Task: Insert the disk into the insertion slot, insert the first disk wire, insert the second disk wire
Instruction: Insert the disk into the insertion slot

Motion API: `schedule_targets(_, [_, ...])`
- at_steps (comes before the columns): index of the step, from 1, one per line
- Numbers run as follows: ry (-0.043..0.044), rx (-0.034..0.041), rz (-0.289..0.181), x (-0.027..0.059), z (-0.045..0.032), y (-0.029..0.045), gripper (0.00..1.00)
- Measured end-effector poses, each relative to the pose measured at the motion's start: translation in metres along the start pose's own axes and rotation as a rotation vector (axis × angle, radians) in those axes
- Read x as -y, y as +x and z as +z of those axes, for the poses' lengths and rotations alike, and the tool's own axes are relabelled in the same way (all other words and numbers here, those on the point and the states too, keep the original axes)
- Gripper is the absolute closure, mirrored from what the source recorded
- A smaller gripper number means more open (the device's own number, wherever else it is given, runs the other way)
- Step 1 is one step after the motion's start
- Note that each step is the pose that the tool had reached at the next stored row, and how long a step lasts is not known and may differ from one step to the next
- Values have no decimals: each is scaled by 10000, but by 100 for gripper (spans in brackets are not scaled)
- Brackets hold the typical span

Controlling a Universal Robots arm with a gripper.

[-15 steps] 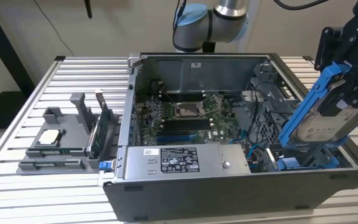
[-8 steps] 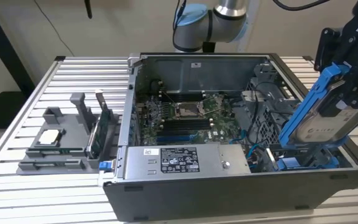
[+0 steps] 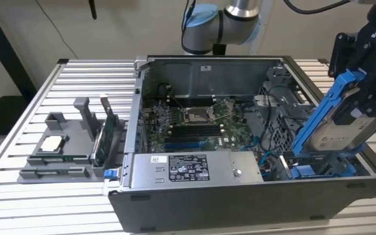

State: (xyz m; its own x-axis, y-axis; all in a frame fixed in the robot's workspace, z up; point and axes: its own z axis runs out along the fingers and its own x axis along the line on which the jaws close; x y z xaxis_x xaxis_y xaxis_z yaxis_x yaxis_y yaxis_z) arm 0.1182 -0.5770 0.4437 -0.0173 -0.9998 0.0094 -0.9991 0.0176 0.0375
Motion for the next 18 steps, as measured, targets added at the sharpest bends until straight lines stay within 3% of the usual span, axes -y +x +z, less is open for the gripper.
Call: schedule_targets(18, [0, 14, 0, 9, 145, -1, 67])
